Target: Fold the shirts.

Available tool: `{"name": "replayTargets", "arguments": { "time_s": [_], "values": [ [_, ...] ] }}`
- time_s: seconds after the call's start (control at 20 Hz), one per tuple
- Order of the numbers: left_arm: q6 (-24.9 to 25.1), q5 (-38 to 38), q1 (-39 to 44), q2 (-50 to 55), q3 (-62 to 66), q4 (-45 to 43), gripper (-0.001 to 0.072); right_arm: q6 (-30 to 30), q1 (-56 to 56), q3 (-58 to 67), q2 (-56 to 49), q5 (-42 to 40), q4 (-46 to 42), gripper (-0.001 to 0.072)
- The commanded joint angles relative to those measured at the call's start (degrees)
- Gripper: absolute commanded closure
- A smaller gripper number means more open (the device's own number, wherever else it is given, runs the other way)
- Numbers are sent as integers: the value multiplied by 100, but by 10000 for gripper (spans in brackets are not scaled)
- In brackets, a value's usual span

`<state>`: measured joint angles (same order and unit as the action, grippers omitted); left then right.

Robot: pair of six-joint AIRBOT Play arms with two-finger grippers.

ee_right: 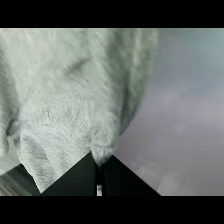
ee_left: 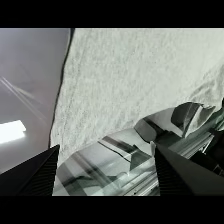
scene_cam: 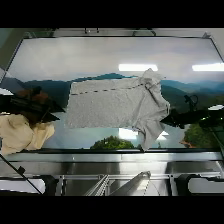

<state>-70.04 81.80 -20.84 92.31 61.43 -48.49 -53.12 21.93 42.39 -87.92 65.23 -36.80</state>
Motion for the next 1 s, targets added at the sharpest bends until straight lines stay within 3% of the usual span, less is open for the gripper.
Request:
{"name": "replayTargets", "arguments": {
  "time_s": [0.0,0.2,0.25,0.4,0.45,0.5,0.55,0.65,0.8,0.95],
  "values": [
    [-22,-481,138,155,-236,-11,91,302,-120,66,-52,-70,603,695],
    [-511,-531,584,568,-229,-817,91,304,-120,116,-52,13,603,695],
    [-525,-507,682,625,-205,-914,195,304,-120,120,-52,42,605,695],
    [-446,-481,927,713,-13,-455,219,350,-120,138,-50,157,605,695],
    [-229,-459,1021,710,42,-90,305,356,-120,138,-44,234,605,695],
    [122,-323,1117,708,101,367,622,387,-120,138,-13,378,603,695],
    [455,-81,1196,695,173,798,688,393,-114,149,61,570,597,695],
    [761,575,1233,501,476,1604,688,496,55,337,352,1381,608,697],
    [767,1436,1005,-291,1161,2787,688,492,667,1093,1198,2712,933,697],
    [892,1858,647,-1392,1838,4004,687,494,1513,1768,2424,2883,2039,697]
  ]
}}
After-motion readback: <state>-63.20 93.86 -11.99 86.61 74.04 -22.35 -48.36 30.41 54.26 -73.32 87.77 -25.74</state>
